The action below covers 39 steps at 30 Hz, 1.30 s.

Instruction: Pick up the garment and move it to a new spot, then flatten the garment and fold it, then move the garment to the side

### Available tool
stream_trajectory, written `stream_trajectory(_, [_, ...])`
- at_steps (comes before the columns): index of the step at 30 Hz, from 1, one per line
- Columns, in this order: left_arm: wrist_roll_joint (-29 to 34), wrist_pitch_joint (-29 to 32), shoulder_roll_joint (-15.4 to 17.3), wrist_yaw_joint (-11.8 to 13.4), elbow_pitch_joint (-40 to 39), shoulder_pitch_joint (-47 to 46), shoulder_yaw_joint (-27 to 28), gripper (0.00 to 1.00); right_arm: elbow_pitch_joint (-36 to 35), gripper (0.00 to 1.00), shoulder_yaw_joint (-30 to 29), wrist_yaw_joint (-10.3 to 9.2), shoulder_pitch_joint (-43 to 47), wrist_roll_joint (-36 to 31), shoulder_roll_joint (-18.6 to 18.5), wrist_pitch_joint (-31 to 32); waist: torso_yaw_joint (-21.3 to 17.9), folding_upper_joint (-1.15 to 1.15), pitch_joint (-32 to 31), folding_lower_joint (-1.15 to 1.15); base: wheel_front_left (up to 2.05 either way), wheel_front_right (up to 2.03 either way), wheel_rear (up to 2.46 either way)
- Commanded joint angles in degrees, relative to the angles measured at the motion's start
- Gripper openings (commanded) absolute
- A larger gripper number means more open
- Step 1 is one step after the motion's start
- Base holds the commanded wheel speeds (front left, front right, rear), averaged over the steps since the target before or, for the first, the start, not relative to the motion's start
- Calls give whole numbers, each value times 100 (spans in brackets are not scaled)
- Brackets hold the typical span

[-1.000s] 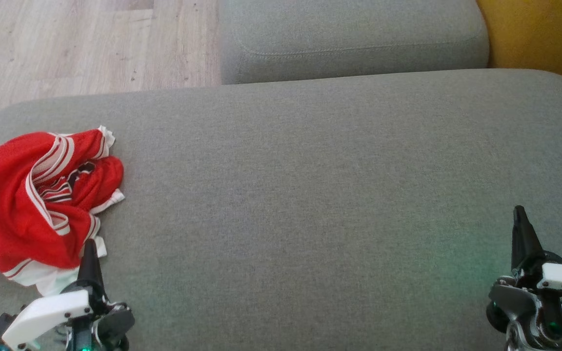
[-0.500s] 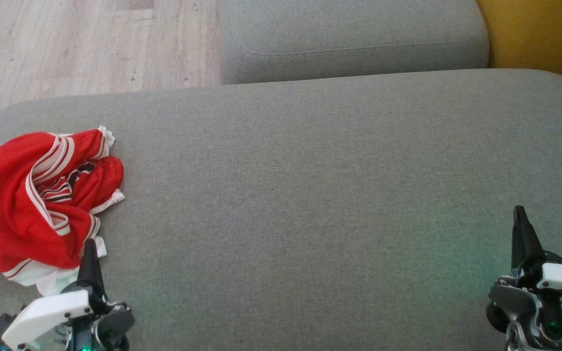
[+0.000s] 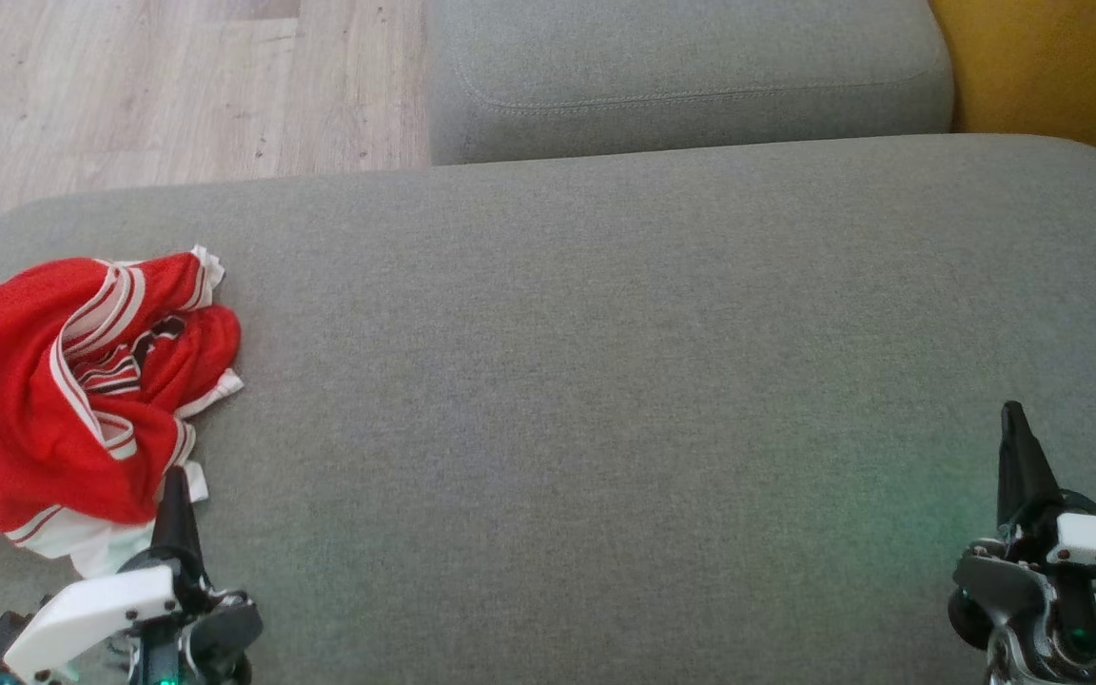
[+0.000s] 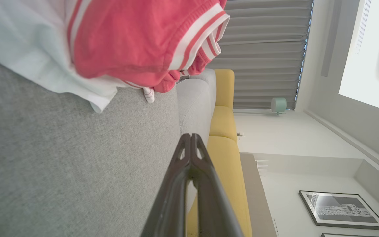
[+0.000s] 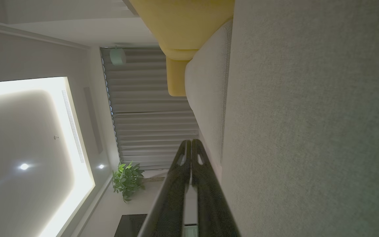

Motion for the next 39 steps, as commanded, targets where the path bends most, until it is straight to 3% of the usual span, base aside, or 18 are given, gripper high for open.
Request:
stream_trajectory(1, [-33, 16, 28, -37, -211, -276, 229, 0, -213, 0, 120, 45, -288, 43, -27, 34, 0, 0, 0, 0, 0, 0, 0])
stream_trajectory(33, [-33, 16, 28, -37, -211, -276, 229, 0, -213, 0, 120, 45, -288, 43, -27, 34, 0, 0, 0, 0, 0, 0, 0])
stream_trajectory(34, [1, -1, 0, 7, 23, 3, -9, 100, 23, 100, 1, 0, 3, -1, 2, 0, 0, 0, 0, 0, 0, 0, 0])
stream_trajectory(39, [23, -59, -1, 18, 98, 27, -56, 100, 130, 100, 64, 0, 13, -16, 2, -59, 1, 0, -1, 0, 0, 0, 0])
